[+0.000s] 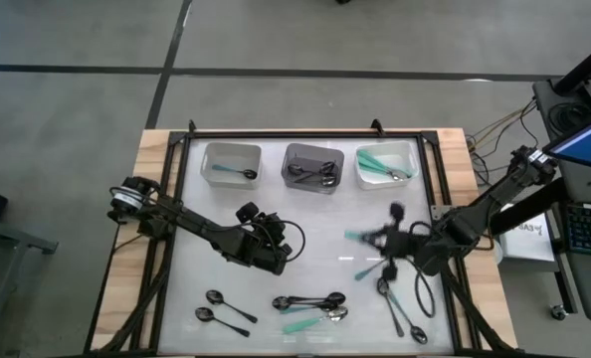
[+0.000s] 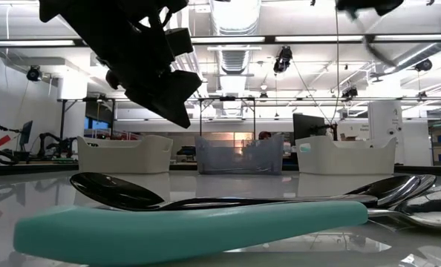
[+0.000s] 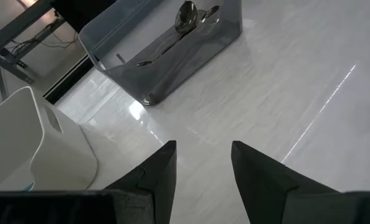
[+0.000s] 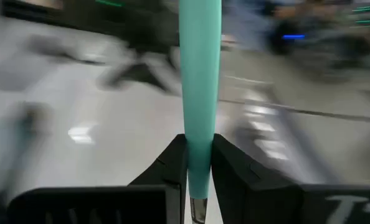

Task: Sort silverware by color (type)
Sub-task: Put the green spoon into the white bin

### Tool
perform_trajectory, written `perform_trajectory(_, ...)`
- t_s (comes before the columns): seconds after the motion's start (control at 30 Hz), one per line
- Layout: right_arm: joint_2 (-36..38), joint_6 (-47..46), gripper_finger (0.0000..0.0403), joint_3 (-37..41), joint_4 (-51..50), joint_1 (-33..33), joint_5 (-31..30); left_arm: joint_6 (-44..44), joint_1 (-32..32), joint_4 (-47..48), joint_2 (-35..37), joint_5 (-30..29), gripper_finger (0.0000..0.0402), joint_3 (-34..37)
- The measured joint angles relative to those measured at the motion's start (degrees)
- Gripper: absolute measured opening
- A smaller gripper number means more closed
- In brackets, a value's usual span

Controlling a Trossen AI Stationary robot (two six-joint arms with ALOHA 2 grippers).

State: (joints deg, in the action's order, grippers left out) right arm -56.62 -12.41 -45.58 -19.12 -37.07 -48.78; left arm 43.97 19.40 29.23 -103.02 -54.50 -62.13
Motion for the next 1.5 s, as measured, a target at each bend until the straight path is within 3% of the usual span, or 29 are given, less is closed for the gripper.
perform_trajectory(0.1, 2.22, -1.43, 0.0043, 0.0, -7.49, 3.2, -6.31, 0.0, 0.0, -0.02, 0.0, 0.0, 0.0136, 0.02)
perform_trajectory(0.27, 5.4, -4.66, 0.004, 0.0, -17.76, 12.5, -6.21, 0.0, 0.0, -0.04, 0.0, 0.0, 0.0136, 0.04)
perform_trajectory(0.5, 6.9, 4.44, 0.0039, 0.0, -20.89, 30.19, 3.22, 0.0, 0.0, -0.13, 0.0, -0.02, 0.0136, 0.27)
perform_trajectory(0.73, 4.76, 14.13, 0.0041, 0.0, -20.85, 47.1, 9.03, 0.02, -0.01, -0.1, 0.0, -0.11, 0.0136, 0.44)
perform_trajectory(0.9, 2.26, 17.58, 0.0042, 0.19, -20.89, 56.55, 16.48, 0.02, 0.0, 0.02, 0.0, -0.2, 0.0136, 0.44)
perform_trajectory(1.13, -2.2, 19.71, 0.0043, 0.31, -20.87, 62.45, 17.45, 0.02, 0.0, 0.09, 0.0, -0.21, 0.0136, 0.44)
perform_trajectory(1.5, -8.01, 19.96, 0.0069, 0.33, -20.83, 63.01, 17.34, 0.02, -0.01, 0.26, 0.0, -0.2, 0.0136, 0.44)
